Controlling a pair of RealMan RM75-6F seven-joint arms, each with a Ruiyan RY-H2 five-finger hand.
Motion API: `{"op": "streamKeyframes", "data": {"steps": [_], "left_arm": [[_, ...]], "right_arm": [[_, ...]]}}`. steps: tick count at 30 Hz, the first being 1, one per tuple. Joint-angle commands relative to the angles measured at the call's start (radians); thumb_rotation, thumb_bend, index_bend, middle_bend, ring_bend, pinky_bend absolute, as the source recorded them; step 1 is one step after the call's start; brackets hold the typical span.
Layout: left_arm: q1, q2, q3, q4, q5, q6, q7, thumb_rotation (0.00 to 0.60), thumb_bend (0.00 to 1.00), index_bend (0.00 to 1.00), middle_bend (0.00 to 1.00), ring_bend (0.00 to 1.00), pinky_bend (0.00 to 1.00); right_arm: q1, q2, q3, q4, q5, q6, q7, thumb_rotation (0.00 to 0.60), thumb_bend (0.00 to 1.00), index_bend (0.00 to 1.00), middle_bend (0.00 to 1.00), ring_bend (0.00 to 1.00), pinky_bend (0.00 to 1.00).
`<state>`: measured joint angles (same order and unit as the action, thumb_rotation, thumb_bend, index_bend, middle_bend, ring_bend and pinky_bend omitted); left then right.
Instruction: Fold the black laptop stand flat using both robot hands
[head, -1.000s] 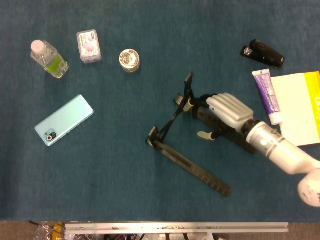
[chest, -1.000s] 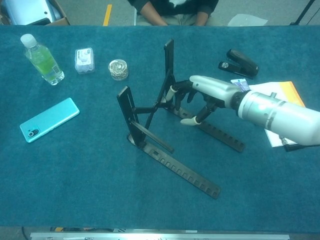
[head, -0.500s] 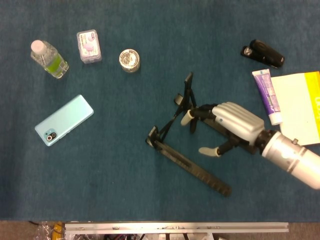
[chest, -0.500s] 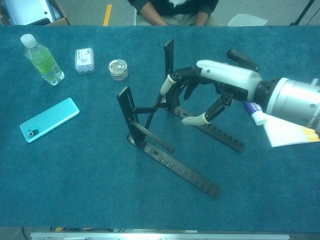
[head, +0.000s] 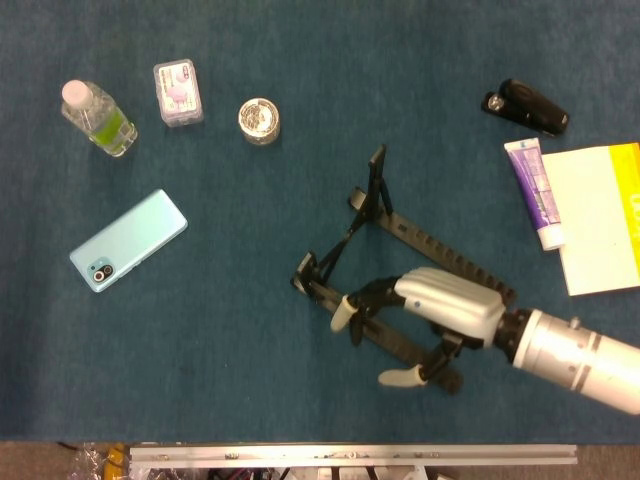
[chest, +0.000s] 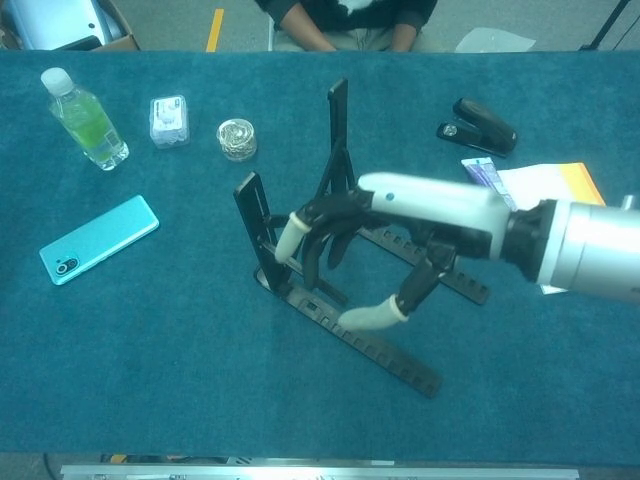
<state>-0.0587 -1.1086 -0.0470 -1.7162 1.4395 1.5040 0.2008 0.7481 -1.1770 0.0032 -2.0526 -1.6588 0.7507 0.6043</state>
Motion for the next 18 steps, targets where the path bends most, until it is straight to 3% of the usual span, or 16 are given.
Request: {"op": "streamKeyframes", "data": {"steps": [1, 11, 18], "left_arm": [[0.0, -0.001, 0.001, 0.001, 0.0, -0.002, 0.0, 0.6, 0.39, 0.02, 0.02, 0.0, 0.0], [0.004, 0.001, 0.001, 0.01, -0.004, 0.0, -0.013, 0.6, 0.39, 0.02, 0.02, 0.0, 0.0], [0.012, 0.004, 0.002, 0.02, -0.011, 0.004, -0.024, 0.6, 0.39, 0.02, 0.02, 0.0, 0.0]], "right_arm": [[0.015, -0.042, -0.011, 0.012, 0.002, -0.014, -0.002, 0.6, 0.19, 0.31, 0.45, 0.28, 0.31], [0.045, -0.229, 0.004, 0.109, 0.119, -0.058, -0.136, 0.6, 0.19, 0.31, 0.45, 0.28, 0.31], [0.049, -0.307, 0.02, 0.184, 0.238, -0.075, -0.204, 0.6, 0.19, 0.31, 0.45, 0.28, 0.31]]}}
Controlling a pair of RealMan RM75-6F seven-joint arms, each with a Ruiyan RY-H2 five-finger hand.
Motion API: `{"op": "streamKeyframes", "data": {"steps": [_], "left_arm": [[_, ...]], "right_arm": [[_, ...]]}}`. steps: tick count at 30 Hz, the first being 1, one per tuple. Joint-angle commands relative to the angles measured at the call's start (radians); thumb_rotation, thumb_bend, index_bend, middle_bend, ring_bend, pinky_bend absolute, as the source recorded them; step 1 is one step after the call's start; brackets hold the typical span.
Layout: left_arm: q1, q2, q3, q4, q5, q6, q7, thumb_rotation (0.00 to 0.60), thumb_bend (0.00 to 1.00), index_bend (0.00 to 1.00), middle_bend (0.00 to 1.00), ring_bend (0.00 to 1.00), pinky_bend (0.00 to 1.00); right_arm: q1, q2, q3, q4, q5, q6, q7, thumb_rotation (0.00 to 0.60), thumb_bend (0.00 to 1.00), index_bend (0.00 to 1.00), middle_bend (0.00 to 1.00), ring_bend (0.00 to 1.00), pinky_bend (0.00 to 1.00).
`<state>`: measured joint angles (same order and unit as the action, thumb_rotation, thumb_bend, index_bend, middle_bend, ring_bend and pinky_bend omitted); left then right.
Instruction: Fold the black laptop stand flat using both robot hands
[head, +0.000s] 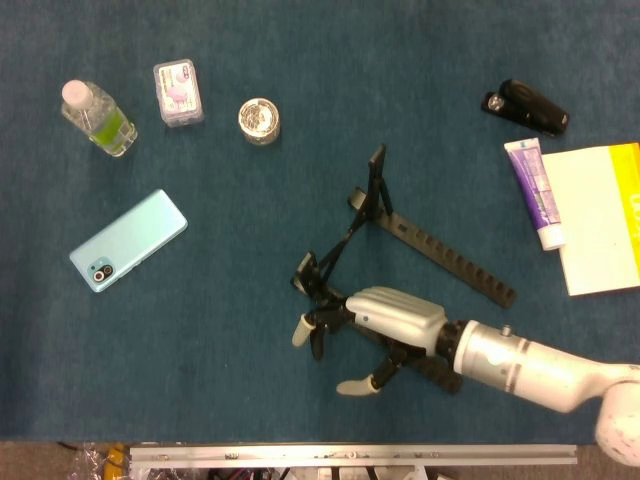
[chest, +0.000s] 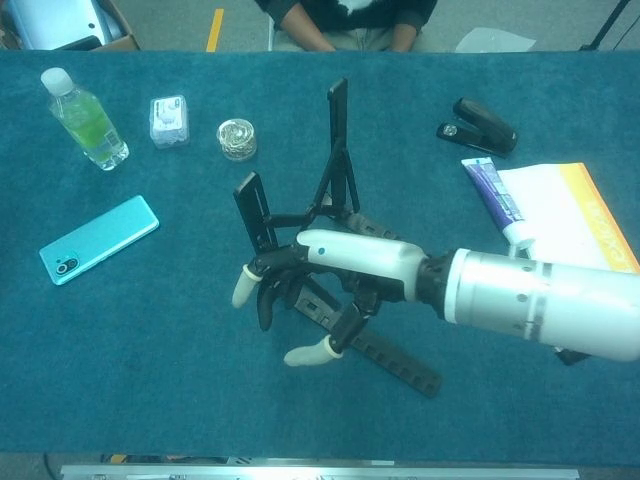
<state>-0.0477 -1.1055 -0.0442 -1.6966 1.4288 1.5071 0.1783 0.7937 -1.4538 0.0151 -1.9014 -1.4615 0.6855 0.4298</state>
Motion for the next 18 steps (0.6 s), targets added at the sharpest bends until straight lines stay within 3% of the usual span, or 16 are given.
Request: {"op": "streamKeyframes", "data": {"steps": [1, 18], "left_arm": [[0.001, 0.001, -0.001, 0.001, 0.0, 0.002, -0.002, 0.6, 0.39, 0.02, 0.02, 0.0, 0.0], [0.002, -0.002, -0.002, 0.013, -0.001, -0.001, -0.012, 0.6, 0.39, 0.02, 0.02, 0.0, 0.0]], "right_arm": [[0.004, -0.037, 0.009, 0.04, 0.053, -0.011, -0.034, 0.6, 0.19, 0.31, 0.45, 0.28, 0.31], [-0.001, -0.12, 0.018, 0.141, 0.141, -0.021, -0.086, 0.6, 0.19, 0.31, 0.45, 0.28, 0.31]]}}
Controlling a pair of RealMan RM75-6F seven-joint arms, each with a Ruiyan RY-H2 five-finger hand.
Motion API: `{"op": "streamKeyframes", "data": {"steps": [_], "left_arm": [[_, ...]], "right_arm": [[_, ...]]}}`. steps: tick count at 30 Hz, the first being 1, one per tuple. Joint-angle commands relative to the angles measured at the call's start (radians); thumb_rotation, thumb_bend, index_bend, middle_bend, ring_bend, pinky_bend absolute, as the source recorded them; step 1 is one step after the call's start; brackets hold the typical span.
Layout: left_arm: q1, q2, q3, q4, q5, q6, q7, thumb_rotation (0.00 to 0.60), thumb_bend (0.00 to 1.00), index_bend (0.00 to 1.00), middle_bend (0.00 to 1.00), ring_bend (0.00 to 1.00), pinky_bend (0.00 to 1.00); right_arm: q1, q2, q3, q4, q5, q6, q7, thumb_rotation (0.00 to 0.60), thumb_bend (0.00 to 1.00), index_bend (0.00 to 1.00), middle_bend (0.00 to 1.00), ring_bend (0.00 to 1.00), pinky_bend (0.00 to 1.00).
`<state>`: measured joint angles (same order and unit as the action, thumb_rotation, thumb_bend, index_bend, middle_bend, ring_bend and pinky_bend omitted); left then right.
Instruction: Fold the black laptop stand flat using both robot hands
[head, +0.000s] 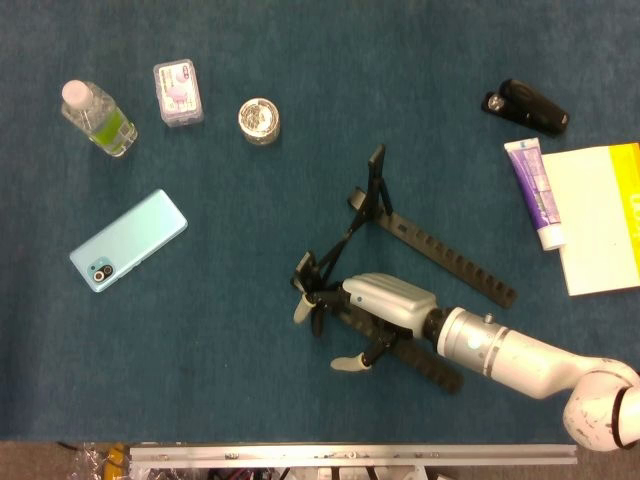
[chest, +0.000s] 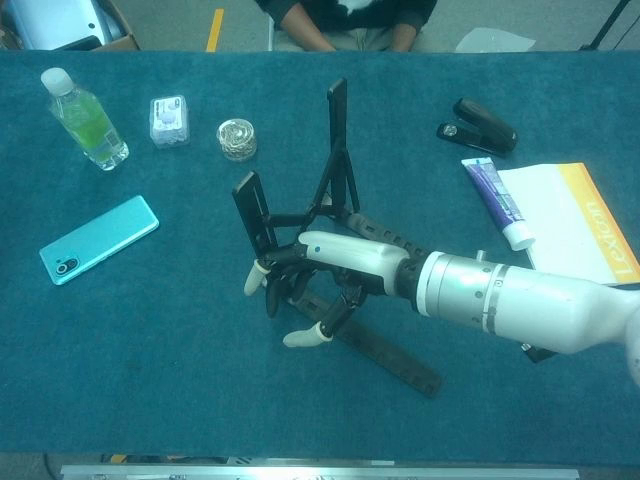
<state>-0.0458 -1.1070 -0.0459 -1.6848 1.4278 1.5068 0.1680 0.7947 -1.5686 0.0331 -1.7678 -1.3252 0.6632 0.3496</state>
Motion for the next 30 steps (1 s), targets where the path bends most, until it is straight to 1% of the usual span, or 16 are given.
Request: {"op": "streamKeyframes", "data": {"steps": [1, 13, 17, 21, 24, 28, 30], "left_arm": [[0.0, 0.0, 0.0, 0.002, 0.0, 0.0, -0.002, 0.6, 0.39, 0.02, 0.02, 0.0, 0.0], [0.005, -0.001, -0.002, 0.017, -0.004, 0.003, -0.019, 0.6, 0.39, 0.02, 0.02, 0.0, 0.0], [0.008, -0.001, 0.0, 0.021, -0.004, 0.005, -0.025, 0.6, 0.39, 0.02, 0.02, 0.0, 0.0], [0.01, -0.003, 0.001, 0.026, -0.003, 0.004, -0.03, 0.6, 0.39, 0.02, 0.02, 0.0, 0.0], [0.009, -0.004, 0.001, 0.027, -0.003, 0.003, -0.031, 0.6, 0.39, 0.02, 0.02, 0.0, 0.0], [0.002, -0.011, 0.0, 0.025, 0.003, -0.006, -0.023, 0.6, 0.39, 0.02, 0.02, 0.0, 0.0], [-0.001, -0.013, 0.0, 0.022, 0.003, -0.008, -0.017, 0.6, 0.39, 0.02, 0.02, 0.0, 0.0]], "right_arm": [[-0.003, -0.008, 0.0, 0.011, 0.008, 0.002, -0.008, 0.6, 0.19, 0.31, 0.45, 0.28, 0.31], [-0.009, -0.047, 0.018, 0.05, 0.037, 0.009, -0.031, 0.6, 0.19, 0.31, 0.45, 0.28, 0.32], [-0.013, -0.004, 0.008, 0.023, 0.025, -0.001, -0.029, 0.6, 0.19, 0.31, 0.45, 0.28, 0.32], [-0.028, 0.079, -0.006, -0.006, 0.011, -0.002, -0.01, 0.6, 0.19, 0.31, 0.45, 0.28, 0.32], [-0.032, 0.105, -0.01, -0.01, 0.004, -0.003, -0.002, 0.6, 0.19, 0.31, 0.45, 0.28, 0.32], [-0.05, 0.188, -0.007, -0.005, 0.002, 0.01, 0.028, 0.6, 0.19, 0.31, 0.45, 0.28, 0.32], [-0.053, 0.213, -0.003, -0.002, -0.005, 0.009, 0.048, 0.6, 0.19, 0.31, 0.45, 0.28, 0.32]]}}
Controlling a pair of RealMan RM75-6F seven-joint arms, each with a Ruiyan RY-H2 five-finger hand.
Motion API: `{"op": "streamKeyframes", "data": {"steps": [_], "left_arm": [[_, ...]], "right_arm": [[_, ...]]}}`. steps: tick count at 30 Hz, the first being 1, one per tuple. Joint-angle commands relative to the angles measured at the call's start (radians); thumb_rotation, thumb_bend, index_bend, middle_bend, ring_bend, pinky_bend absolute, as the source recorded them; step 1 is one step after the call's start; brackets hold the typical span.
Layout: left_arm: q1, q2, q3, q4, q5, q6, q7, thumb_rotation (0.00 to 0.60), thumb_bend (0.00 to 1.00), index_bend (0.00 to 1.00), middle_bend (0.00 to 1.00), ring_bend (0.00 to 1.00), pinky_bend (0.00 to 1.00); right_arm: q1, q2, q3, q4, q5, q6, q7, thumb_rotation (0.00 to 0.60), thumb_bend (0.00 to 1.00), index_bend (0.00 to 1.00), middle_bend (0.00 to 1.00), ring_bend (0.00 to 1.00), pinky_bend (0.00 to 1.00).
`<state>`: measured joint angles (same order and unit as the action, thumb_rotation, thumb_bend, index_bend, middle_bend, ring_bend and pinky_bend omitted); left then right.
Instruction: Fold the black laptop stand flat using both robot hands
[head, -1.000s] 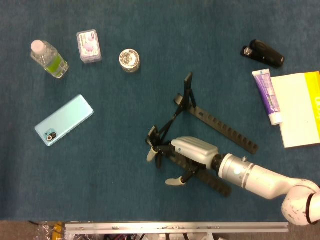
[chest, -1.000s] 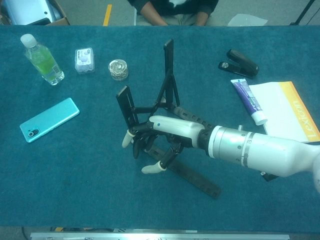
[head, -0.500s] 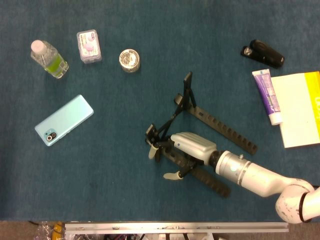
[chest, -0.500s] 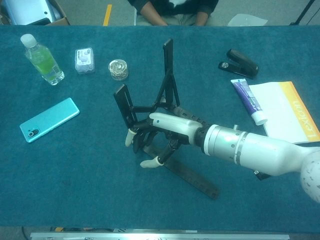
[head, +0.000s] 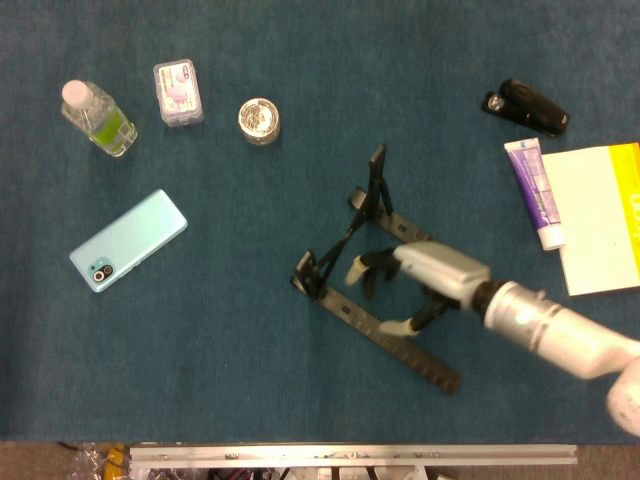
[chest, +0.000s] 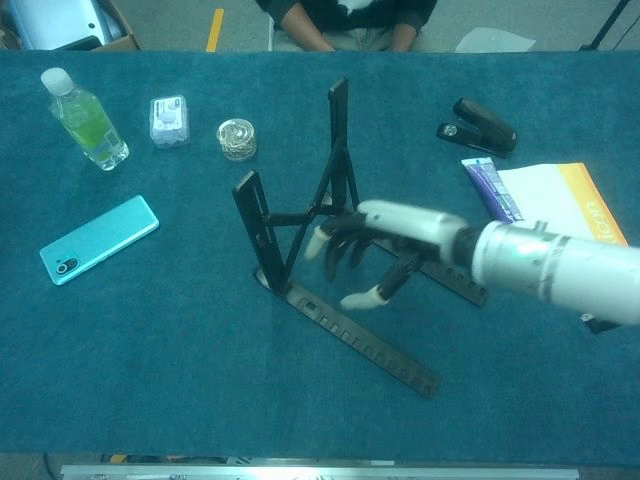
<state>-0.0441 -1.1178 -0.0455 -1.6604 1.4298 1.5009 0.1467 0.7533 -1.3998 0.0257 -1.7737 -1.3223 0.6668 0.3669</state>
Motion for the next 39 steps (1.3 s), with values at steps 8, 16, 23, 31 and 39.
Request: {"op": "streamKeyframes", "data": {"steps": [8, 16, 23, 31, 39], "left_arm": [[-0.006, -0.003, -0.002, -0.015, 0.001, -0.005, 0.021, 0.6, 0.39, 0.02, 0.02, 0.0, 0.0], [-0.008, 0.0, -0.004, -0.024, -0.004, -0.007, 0.032, 0.6, 0.39, 0.02, 0.02, 0.0, 0.0], [-0.006, 0.003, -0.006, -0.022, -0.013, -0.006, 0.032, 0.6, 0.39, 0.02, 0.02, 0.0, 0.0], [-0.006, 0.005, -0.007, -0.018, -0.015, -0.006, 0.028, 0.6, 0.39, 0.02, 0.02, 0.0, 0.0], [-0.005, 0.005, -0.006, -0.015, -0.015, -0.006, 0.025, 0.6, 0.39, 0.02, 0.02, 0.0, 0.0]], "right_arm": [[-0.016, 0.065, 0.022, 0.062, -0.003, -0.002, 0.076, 0.6, 0.19, 0.31, 0.45, 0.28, 0.32], [-0.002, 0.013, 0.049, 0.146, 0.031, -0.025, 0.085, 0.6, 0.19, 0.31, 0.45, 0.28, 0.32], [0.017, -0.035, 0.073, 0.197, 0.07, -0.048, 0.067, 0.6, 0.19, 0.31, 0.45, 0.28, 0.32], [0.035, -0.069, 0.097, 0.225, 0.111, -0.061, 0.033, 0.6, 0.19, 0.31, 0.45, 0.28, 0.32], [0.038, -0.088, 0.109, 0.239, 0.149, -0.062, 0.003, 0.6, 0.19, 0.31, 0.45, 0.28, 0.32]]}}
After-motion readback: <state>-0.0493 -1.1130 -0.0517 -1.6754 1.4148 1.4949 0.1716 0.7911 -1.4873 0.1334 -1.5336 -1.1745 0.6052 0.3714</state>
